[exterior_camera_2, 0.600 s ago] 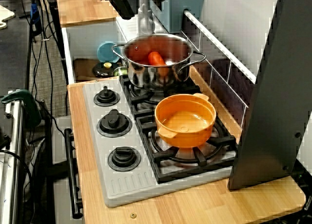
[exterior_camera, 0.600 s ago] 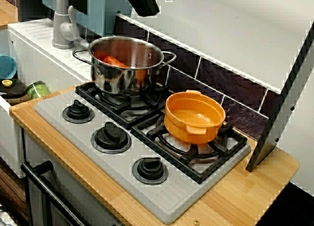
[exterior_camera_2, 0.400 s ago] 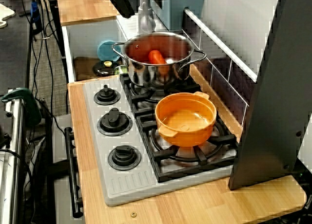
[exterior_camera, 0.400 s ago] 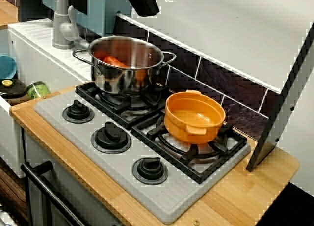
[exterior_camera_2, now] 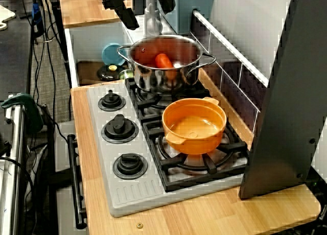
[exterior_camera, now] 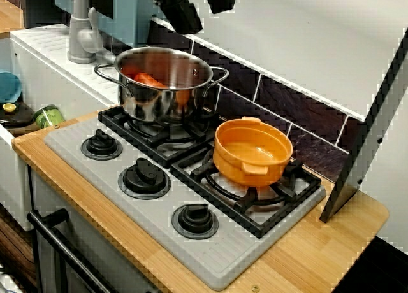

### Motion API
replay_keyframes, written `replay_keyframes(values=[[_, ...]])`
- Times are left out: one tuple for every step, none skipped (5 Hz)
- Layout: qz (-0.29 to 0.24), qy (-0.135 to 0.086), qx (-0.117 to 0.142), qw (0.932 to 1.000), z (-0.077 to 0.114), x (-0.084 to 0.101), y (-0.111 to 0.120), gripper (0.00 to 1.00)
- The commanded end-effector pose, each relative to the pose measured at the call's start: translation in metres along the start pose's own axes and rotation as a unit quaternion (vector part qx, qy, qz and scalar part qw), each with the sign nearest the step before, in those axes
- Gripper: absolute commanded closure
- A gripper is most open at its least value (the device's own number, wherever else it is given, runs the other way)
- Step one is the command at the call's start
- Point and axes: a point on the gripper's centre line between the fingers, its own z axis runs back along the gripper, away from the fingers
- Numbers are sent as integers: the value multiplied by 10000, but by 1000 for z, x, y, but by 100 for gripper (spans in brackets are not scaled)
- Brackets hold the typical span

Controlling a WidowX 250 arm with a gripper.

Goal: Lift pot from stove

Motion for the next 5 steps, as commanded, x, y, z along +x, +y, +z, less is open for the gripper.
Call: replay_keyframes(values=[[-1088,179,264,9936,-32,-2,-8,0],[-1810,183,179,9832,-46,-2,-10,0],[-2533,192,-125,9671,-62,0,-8,0],[-2845,250,-389,9576,-67,-1,-4,0],[-3093,250,-427,9497,-73,-9,-6,0]])
